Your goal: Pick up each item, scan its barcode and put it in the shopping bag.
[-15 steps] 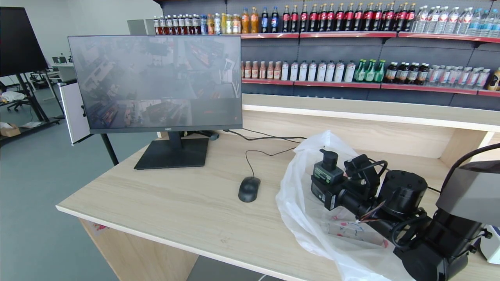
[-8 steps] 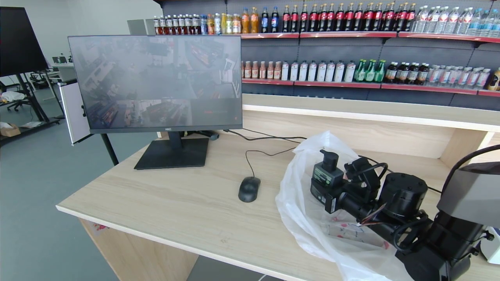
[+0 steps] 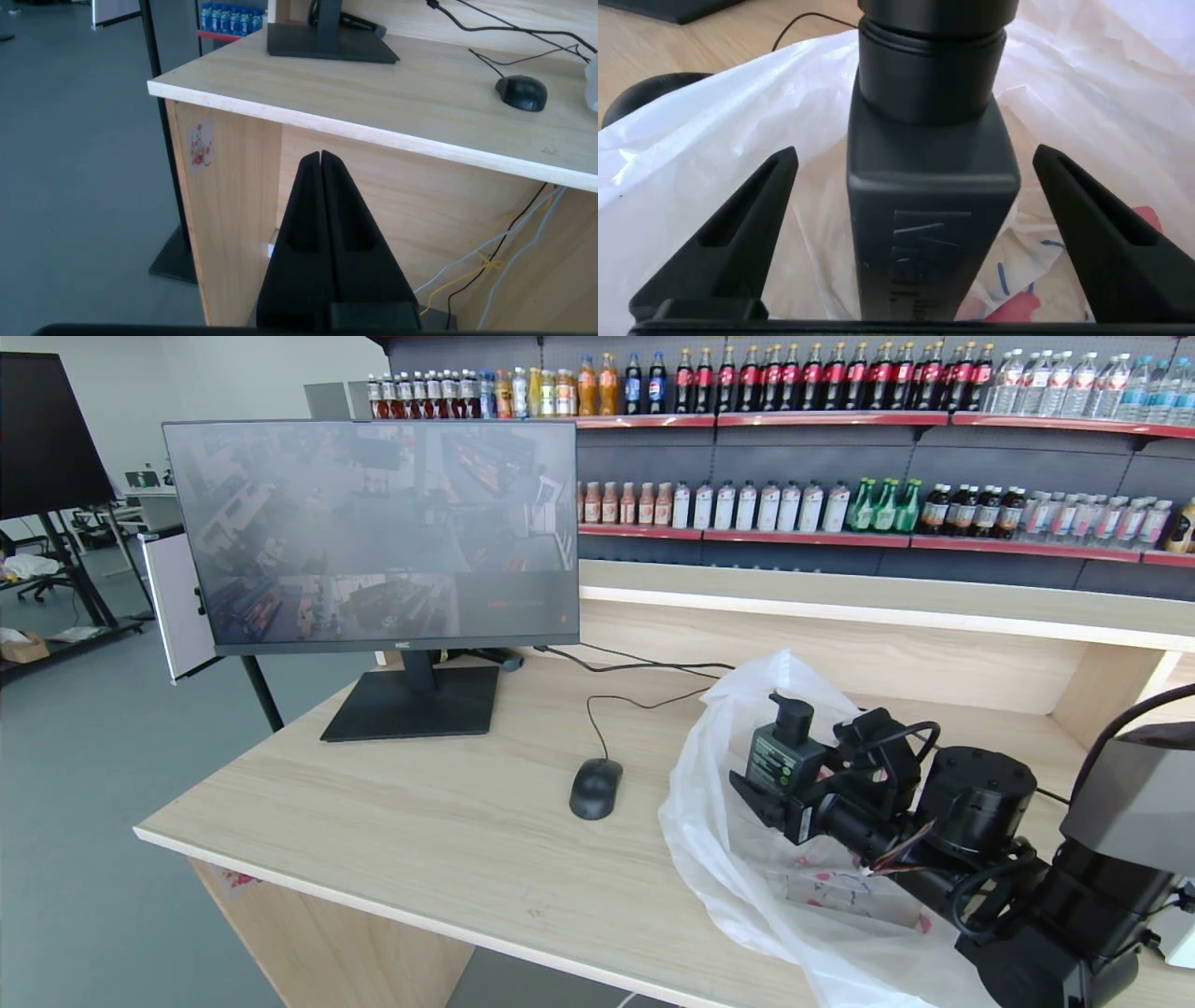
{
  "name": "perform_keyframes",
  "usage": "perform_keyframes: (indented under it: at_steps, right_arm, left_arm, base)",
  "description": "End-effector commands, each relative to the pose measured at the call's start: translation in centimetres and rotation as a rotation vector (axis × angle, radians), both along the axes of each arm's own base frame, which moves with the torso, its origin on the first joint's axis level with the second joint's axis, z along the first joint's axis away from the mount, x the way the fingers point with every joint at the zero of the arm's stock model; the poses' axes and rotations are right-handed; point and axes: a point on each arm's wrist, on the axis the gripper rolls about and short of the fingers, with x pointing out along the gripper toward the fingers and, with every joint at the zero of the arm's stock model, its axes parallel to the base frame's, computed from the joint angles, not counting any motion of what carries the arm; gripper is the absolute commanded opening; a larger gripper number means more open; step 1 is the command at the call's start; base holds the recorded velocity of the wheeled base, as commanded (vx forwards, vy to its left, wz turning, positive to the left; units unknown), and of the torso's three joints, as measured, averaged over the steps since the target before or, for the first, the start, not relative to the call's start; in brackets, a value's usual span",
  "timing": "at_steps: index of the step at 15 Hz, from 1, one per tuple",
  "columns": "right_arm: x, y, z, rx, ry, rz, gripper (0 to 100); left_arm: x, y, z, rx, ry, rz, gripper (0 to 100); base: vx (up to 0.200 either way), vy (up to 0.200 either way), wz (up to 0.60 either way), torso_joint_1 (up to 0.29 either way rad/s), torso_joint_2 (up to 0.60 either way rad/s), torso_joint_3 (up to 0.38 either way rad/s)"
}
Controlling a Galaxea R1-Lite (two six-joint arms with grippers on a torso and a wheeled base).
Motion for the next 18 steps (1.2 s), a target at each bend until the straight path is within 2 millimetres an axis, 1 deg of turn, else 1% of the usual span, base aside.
perform_keyframes:
  at_steps: [1, 6, 8, 9, 10, 13, 17, 18]
  right_arm:
    - [-0.3, -0.1, 0.8, 0.008, -0.021, 0.0, 100]
    - [-0.2, -1.1, 2.4, 0.023, -0.077, -0.031, 100]
    - [-0.8, -1.5, 3.6, 0.034, -0.11, -0.037, 100]
    - [-0.9, -1.5, 3.8, 0.036, -0.115, -0.037, 100]
    - [-1.5, -1.7, 4.4, 0.04, -0.128, -0.038, 100]
    - [-2.4, -2.7, 4.9, 0.039, -0.132, -0.064, 100]
    - [-3.7, -3.2, 6.3, 0.052, -0.173, -0.066, 100]
    - [-4.0, -3.4, 6.6, 0.055, -0.183, -0.069, 100]
  left_arm:
    - [0.0, 0.0, 0.0, 0.0, -0.001, 0.0, 0]
    - [0.0, 0.0, 0.0, 0.0, -0.001, 0.0, 0]
    - [0.0, 0.0, 0.0, 0.0, -0.001, 0.0, 0]
    - [0.0, 0.0, 0.0, 0.0, -0.001, 0.0, 0]
    - [0.0, 0.0, 0.0, 0.0, -0.001, 0.0, 0]
    - [0.0, 0.0, 0.0, 0.0, 0.004, 0.0, 0]
    - [0.0, 0.0, 0.0, -0.002, 0.004, 0.0, 0]
    - [0.0, 0.0, 0.0, -0.002, 0.004, 0.0, 0]
  base:
    - [0.0, 0.0, 0.0, 0.0, 0.0, 0.0]
    - [0.0, 0.0, 0.0, 0.0, 0.0, 0.0]
    - [0.0, 0.0, 0.0, 0.0, 0.0, 0.0]
    - [0.0, 0.0, 0.0, 0.0, 0.0, 0.0]
    - [0.0, 0.0, 0.0, 0.0, 0.0, 0.0]
    - [0.0, 0.0, 0.0, 0.0, 0.0, 0.0]
    - [0.0, 0.0, 0.0, 0.0, 0.0, 0.0]
    - [-0.2, 0.0, 0.0, 0.007, 0.0, 0.002]
